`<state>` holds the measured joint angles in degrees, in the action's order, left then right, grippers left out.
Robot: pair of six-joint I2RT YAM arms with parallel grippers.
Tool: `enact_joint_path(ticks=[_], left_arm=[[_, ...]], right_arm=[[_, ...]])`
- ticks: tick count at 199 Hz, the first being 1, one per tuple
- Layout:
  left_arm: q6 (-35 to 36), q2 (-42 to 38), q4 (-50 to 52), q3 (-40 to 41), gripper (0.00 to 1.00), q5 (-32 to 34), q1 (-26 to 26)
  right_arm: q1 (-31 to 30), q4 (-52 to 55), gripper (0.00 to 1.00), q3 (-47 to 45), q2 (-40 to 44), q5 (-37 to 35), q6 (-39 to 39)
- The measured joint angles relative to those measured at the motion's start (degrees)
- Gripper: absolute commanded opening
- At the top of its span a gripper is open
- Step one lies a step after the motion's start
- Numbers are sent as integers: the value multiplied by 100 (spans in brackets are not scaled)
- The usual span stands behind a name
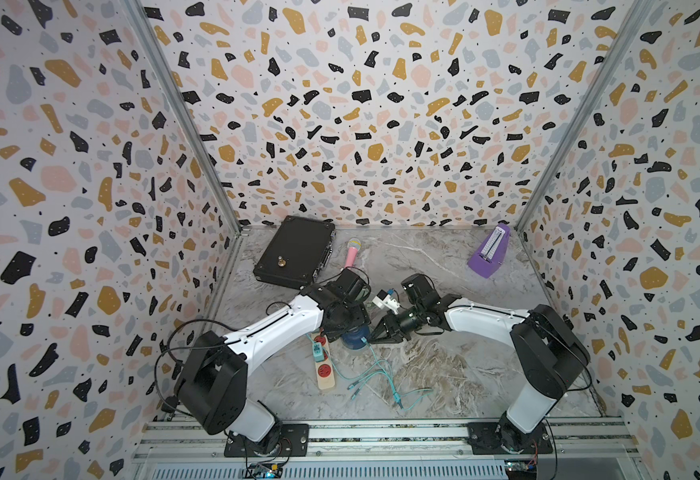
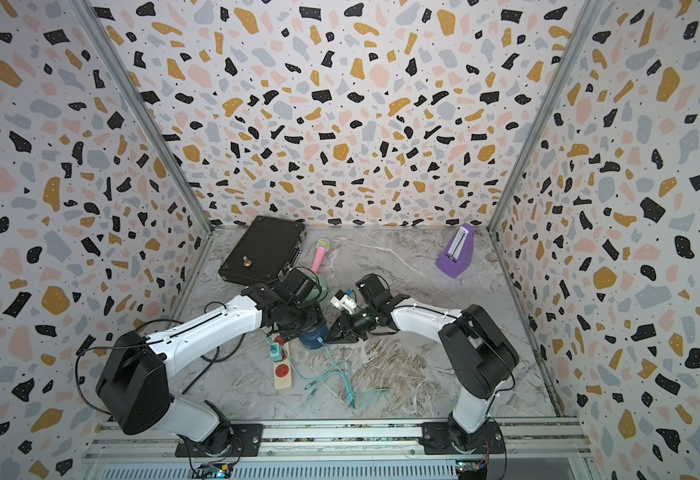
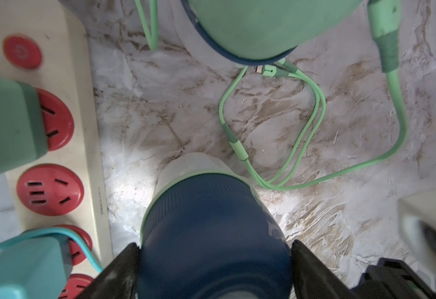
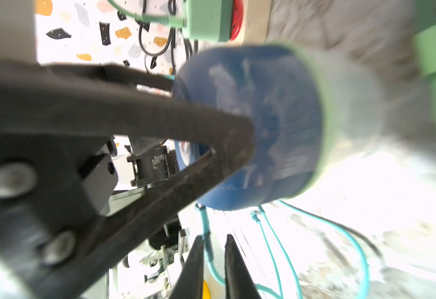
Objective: Charge the cordless meat grinders
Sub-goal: Insert the charging cable into the cordless meat grinder, then reset both arms
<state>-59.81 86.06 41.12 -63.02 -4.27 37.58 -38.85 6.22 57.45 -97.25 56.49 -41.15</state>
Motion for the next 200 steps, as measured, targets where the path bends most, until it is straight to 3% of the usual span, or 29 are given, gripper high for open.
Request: enact_joint_path(ticks=[24, 52, 73, 106, 155, 181, 200], left_arm=[[4, -24, 46, 0, 64, -76, -37], [17, -46, 87, -9, 90, -85, -59], [72, -28, 282, -90, 100, -109, -59], [201, 11, 518, -457, 99, -138, -57], [350, -61, 1097, -1147, 99, -11, -57], [636, -568, 1552, -1582, 99, 330, -133], [1064, -1167, 1808, -1714, 99, 479, -542]], right_arm=[[76, 247, 33, -55, 323, -247, 225], [131, 726, 38, -142, 726, -498, 551], [254, 1126, 41, -192, 1064, -671, 813], [533, 1709, 49, -195, 1462, -907, 1233], [695, 2682, 51, -173, 1711, -1460, 1956], [960, 3134, 52, 22, 1862, -1934, 2321], [1307, 3244, 53, 146, 2037, -2391, 2529]])
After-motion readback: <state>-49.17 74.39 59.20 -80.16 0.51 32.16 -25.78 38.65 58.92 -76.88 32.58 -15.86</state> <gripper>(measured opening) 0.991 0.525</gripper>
